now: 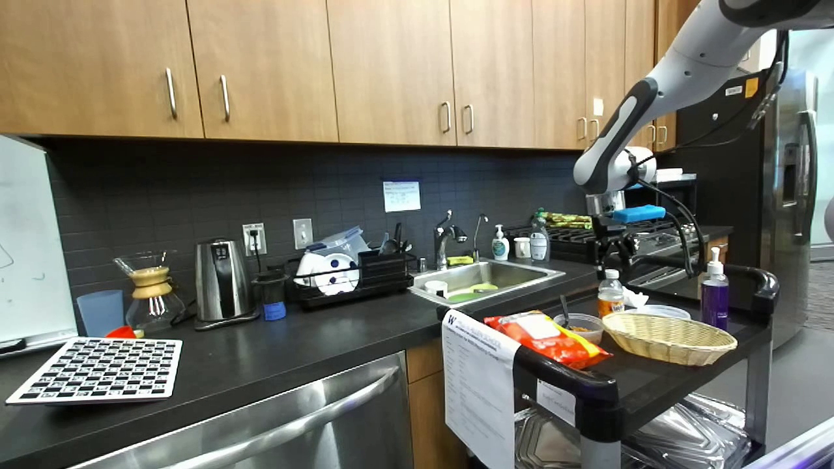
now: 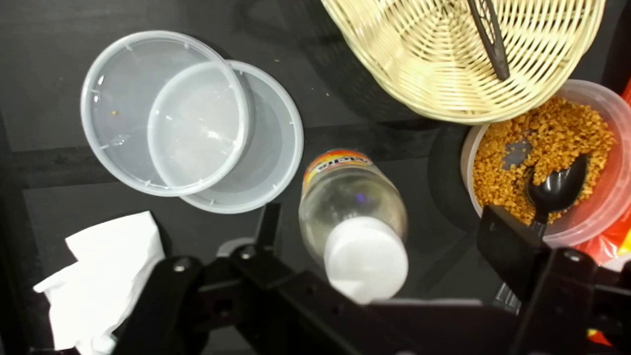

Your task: Pick up the bottle with the orange label then set it back down on the service trolley.

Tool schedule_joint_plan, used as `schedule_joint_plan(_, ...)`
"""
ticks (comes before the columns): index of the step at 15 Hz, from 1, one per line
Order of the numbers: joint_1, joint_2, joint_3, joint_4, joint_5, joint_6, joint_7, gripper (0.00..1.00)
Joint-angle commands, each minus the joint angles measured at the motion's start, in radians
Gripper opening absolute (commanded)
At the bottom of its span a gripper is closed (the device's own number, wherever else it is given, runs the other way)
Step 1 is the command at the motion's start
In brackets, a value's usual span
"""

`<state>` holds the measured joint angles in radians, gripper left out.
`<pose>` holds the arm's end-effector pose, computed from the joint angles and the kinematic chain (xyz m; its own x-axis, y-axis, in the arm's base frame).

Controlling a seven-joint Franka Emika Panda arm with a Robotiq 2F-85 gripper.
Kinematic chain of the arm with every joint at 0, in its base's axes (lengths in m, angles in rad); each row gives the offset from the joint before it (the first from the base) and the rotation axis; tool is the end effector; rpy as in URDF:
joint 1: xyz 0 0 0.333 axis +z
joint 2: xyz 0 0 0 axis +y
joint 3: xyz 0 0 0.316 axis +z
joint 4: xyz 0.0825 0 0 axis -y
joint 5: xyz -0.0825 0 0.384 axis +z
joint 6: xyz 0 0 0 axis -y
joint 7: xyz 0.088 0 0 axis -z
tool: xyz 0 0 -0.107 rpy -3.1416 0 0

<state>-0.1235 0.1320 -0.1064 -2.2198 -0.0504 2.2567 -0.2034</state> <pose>0.5174 -0.1223 0.3092 0.9946 0.0060 -0.1033 0.0091 -0.9995 0.0295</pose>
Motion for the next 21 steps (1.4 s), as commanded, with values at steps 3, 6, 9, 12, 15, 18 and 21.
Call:
schedule_joint_plan(3, -0.007, 0.026, -0.003, 0.018, 0.001, 0.029, -0.003, 0.68)
schedule_joint_plan(6, -0.006, 0.031, -0.003, 0.024, -0.002, 0.035, 0.000, 0.45)
schedule_joint_plan(9, -0.004, 0.024, -0.003, 0.027, -0.009, 0.038, 0.005, 0.20)
schedule_joint_plan(12, -0.003, 0.019, -0.003, 0.038, -0.011, 0.034, 0.009, 0.15)
schedule_joint_plan(15, -0.002, 0.012, -0.003, 0.036, -0.015, 0.029, 0.012, 0.15)
schedule_joint_plan(18, 0.002, -0.010, -0.003, 0.023, -0.021, 0.011, 0.024, 0.15)
schedule_joint_plan(21, 0.007, -0.034, -0.001, 0.015, -0.030, -0.003, 0.024, 0.15)
